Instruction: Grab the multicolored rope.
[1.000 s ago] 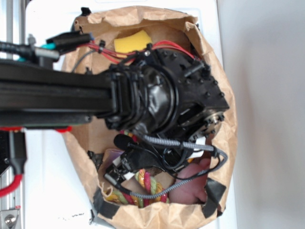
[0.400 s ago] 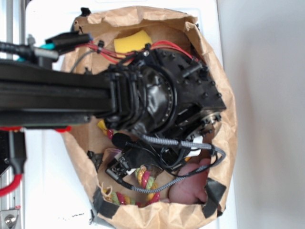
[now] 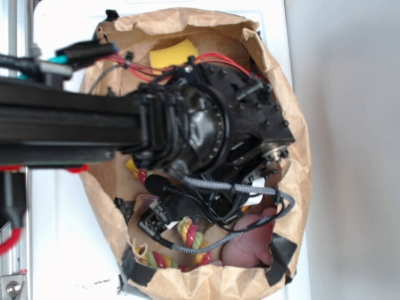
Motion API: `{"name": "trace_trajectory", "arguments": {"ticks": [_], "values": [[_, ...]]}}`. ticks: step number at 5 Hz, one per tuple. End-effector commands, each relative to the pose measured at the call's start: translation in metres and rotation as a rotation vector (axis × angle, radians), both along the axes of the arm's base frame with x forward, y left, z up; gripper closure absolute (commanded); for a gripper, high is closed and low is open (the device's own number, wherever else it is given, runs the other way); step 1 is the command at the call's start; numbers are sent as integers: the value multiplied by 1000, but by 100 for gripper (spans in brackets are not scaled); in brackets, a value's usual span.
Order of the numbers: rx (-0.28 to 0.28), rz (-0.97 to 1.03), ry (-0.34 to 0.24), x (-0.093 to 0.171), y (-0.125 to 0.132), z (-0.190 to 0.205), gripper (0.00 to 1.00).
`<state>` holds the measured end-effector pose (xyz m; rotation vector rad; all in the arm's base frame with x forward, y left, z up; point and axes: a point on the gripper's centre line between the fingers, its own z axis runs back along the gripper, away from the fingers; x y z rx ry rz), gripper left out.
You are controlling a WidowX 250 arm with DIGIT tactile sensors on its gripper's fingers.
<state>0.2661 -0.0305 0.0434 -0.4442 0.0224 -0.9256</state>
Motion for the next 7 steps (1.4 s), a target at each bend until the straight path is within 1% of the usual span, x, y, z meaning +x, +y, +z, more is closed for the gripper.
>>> {"name": "trace_trajectory", "arguments": {"ticks": [1,2,3,4,5,6,7], "values": [[-16,135,-127,-2,23,48,100],[-10,313,-192,0,29,83,100],[24,477,-253,0,34,116,100],[101,548,-290,5,34,131,100],[276,643,-303,8,32,139,100],[361,741,-286,10,31,142,100],[399,820,-274,11,25,142,100]]}}
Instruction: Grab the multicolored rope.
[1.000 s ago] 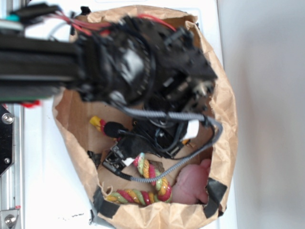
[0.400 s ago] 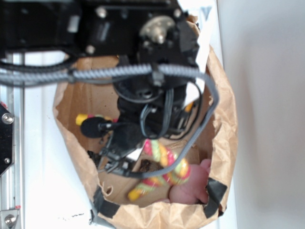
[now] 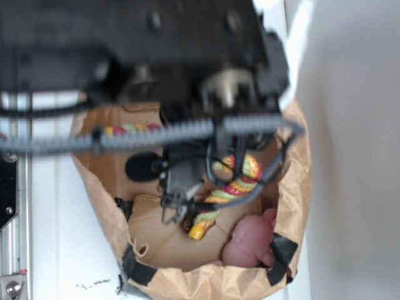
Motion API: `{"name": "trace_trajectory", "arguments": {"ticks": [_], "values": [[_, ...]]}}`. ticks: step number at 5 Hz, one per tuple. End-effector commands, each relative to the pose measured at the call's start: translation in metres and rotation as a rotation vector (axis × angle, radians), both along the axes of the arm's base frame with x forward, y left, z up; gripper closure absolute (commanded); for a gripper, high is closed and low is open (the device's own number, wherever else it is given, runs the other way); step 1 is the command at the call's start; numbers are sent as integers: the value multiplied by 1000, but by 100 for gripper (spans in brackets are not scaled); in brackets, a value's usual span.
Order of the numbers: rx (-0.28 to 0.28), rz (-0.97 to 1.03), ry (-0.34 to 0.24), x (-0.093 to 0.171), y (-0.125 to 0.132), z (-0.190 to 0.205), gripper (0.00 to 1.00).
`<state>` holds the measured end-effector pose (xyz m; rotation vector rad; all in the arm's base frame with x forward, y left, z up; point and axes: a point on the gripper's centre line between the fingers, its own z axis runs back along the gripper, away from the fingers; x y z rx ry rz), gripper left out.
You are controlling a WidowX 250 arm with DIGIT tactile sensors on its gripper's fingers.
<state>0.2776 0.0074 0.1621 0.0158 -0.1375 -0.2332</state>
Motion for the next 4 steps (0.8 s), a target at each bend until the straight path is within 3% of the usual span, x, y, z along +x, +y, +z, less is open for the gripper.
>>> {"name": "trace_trajectory", "arguments": {"ticks": [1,2,3,4], "values": [[-22,86,-100,-4,-15,27,100],[-56,86,-152,-10,-14,34,100],[-65,53,-164,-12,-16,38,100],[-39,57,-138,-11,-17,34,100]]}}
